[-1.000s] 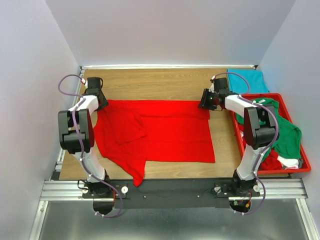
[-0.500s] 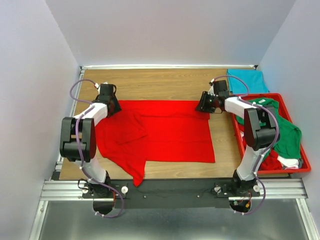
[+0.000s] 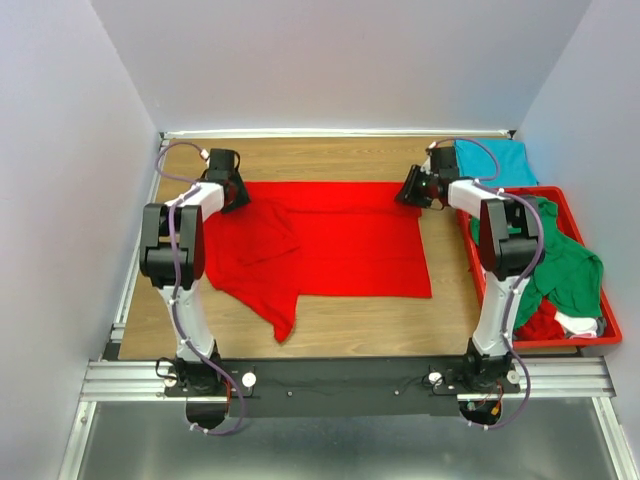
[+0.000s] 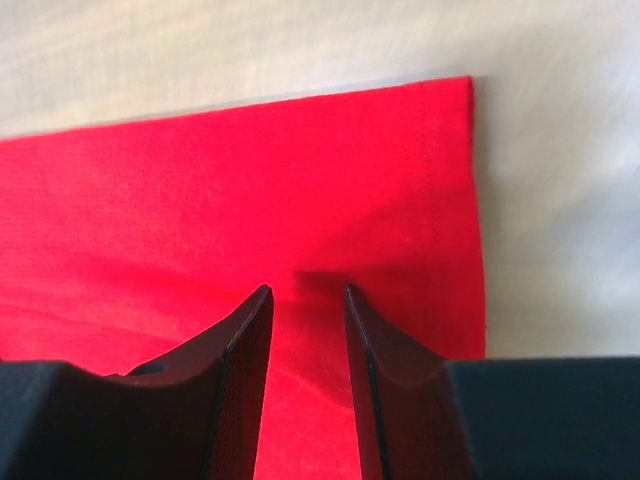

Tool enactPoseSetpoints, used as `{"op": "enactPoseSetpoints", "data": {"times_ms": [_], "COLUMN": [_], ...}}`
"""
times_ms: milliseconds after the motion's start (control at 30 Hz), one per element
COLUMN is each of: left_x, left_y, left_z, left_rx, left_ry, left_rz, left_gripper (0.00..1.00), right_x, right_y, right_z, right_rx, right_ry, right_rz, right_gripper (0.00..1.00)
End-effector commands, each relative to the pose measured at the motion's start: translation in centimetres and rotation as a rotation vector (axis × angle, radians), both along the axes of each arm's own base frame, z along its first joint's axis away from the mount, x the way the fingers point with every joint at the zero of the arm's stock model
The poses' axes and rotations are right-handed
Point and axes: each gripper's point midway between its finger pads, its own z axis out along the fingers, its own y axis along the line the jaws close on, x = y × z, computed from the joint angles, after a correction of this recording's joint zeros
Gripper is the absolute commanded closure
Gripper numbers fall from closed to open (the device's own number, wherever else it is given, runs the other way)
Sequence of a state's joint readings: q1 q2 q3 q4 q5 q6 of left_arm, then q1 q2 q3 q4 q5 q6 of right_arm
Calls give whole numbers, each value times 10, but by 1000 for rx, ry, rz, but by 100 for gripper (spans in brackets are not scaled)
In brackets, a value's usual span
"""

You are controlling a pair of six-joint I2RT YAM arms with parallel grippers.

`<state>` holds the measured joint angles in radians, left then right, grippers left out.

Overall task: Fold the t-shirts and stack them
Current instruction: Fold the tshirt

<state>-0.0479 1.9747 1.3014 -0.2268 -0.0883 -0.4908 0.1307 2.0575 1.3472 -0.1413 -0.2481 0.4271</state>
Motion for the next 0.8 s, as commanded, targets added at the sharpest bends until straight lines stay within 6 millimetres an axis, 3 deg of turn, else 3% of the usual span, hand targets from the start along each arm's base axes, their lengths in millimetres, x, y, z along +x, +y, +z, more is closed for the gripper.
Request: {"op": "enactPoseSetpoints", "data": {"times_ms": [0, 33, 133, 233, 300, 333, 367, 400, 433, 467, 500, 533, 567, 600, 633, 667, 700, 733, 767], "left_x": [9, 15, 52, 68, 72, 73, 70, 58, 50, 40, 19, 7, -6, -28, -41, -60, -70, -80, -94], "left_y": [-9, -10, -15, -15, -11, -5, -2, 5, 10, 15, 18, 21, 22, 23, 23, 24, 25, 25, 36], "left_z": [-32, -32, -13, 5, 26, 55, 68, 66, 99, 106, 91, 94, 116, 96, 111, 94, 92, 103, 92], "left_rx": [-37, -44, -68, -76, -72, -61, -61, -58, -52, -48, -33, -25, -24, -19, -14, -6, 0, 3, 16], "left_ry": [92, 91, 28, -8, -43, -100, -130, -132, -198, -211, -174, -175, -219, -174, -207, -168, -161, -189, -161], "left_rz": [-22, -25, -31, -33, -30, -15, 0, 21, 46, 61, 77, 87, 96, 96, 90, 89, 84, 80, 98], "left_gripper": [49, 49, 46, 41, 40, 39, 38, 35, 32, 31, 30, 30, 30, 30, 30, 30, 30, 30, 30], "right_x": [18, 22, 61, 76, 81, 80, 77, 73, 62, 54, 38, 28, 17, 7, -14, -26, -38, -56, -76], "right_y": [-40, -42, -40, -34, -29, -28, -25, -23, -20, -17, -15, -11, -1, 5, 20, 30, 41, 68, 83], "right_z": [-39, -49, -33, -17, 7, 16, 24, 46, 44, 51, 58, 63, 65, 67, 72, 74, 75, 85, 78], "right_rx": [-84, -87, -88, -70, -51, -45, -30, -21, -11, -5, 2, 6, 10, 6, 11, 14, 10, 14, 22], "right_ry": [61, 70, -15, -60, -102, -113, -120, -152, -133, -136, -130, -130, -128, -125, -122, -117, -121, -136, -117], "right_rz": [-84, -79, -49, -18, 5, 9, 23, 27, 37, 42, 47, 58, 86, 105, 150, 182, 226, 296, 354], "right_gripper": [57, 57, 57, 56, 55, 53, 52, 50, 50, 49, 47, 47, 47, 47, 47, 47, 47, 47, 47]}}
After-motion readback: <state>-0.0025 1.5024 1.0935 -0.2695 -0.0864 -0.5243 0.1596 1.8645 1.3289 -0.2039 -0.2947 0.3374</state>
